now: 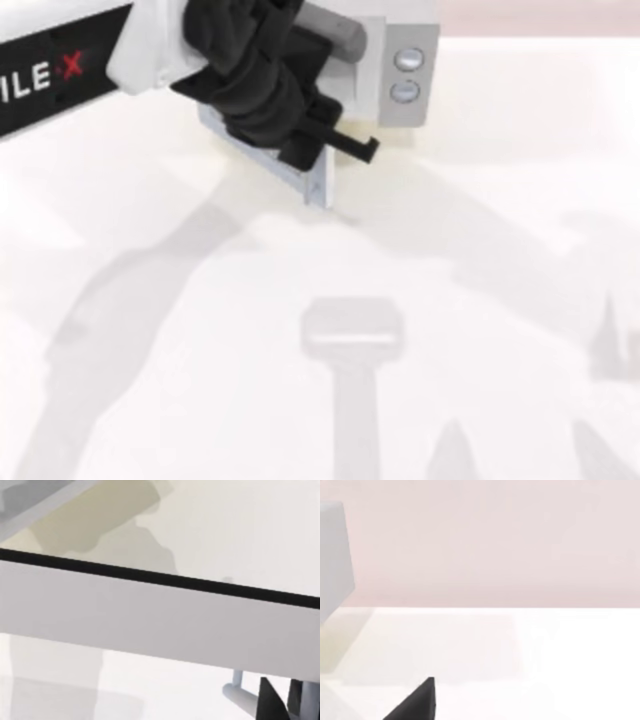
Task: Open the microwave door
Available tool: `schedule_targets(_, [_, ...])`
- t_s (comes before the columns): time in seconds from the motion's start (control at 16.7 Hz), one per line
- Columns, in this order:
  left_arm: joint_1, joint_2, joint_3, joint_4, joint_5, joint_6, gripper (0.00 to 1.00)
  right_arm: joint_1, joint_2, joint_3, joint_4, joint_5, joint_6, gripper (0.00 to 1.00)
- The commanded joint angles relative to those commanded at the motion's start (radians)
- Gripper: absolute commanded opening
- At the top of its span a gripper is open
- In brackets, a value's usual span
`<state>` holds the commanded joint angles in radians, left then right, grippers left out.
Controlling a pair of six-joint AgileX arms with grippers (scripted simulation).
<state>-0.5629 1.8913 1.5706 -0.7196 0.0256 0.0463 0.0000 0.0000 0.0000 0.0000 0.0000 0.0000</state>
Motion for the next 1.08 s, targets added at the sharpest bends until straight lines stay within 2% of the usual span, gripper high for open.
schedule_targets(0.36, [0.0, -0.005, -0.011, 0.0, 0.014, 0.011, 0.0, 0.0, 0.0, 0.0, 0.0, 0.0, 0.0, 1.0])
schedule_targets(0.72, [0.046, -0.061, -0.077, 0.008, 0.079, 0.137, 0.0, 0.0, 0.0, 0.0, 0.0, 0.0, 0.0, 1.0])
schedule_targets(1.08, [0.048, -0.063, -0.08, 0.008, 0.082, 0.142, 0.0, 0.0, 0.0, 0.0, 0.0, 0.0, 0.0, 1.0])
